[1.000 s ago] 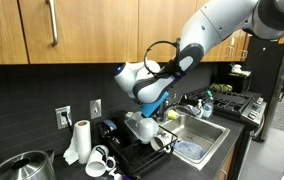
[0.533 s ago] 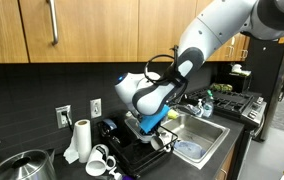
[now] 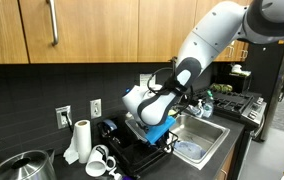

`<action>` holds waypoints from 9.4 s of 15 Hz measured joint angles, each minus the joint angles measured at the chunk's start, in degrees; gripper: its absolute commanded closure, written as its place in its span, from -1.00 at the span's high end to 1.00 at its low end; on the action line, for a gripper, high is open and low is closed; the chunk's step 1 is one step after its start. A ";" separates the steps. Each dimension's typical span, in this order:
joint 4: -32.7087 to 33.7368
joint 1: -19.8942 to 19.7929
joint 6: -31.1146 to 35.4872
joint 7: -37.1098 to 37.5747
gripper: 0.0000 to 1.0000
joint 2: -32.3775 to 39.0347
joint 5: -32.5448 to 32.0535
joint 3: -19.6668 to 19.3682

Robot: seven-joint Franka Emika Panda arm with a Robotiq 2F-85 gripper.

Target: Put the mug on the counter

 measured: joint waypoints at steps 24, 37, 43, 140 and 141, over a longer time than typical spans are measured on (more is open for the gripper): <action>0.14 1.06 -0.16 6.23 1.00 -0.32 -5.86 -0.80; 2.02 1.27 -5.87 14.55 1.00 3.27 -12.43 -2.27; 4.10 1.31 -6.81 17.26 0.35 3.75 -15.96 -2.28; -19.18 -8.19 25.59 -41.78 1.00 -12.10 31.99 -1.44; -19.84 -8.21 25.60 -40.45 1.00 -14.22 30.57 -1.78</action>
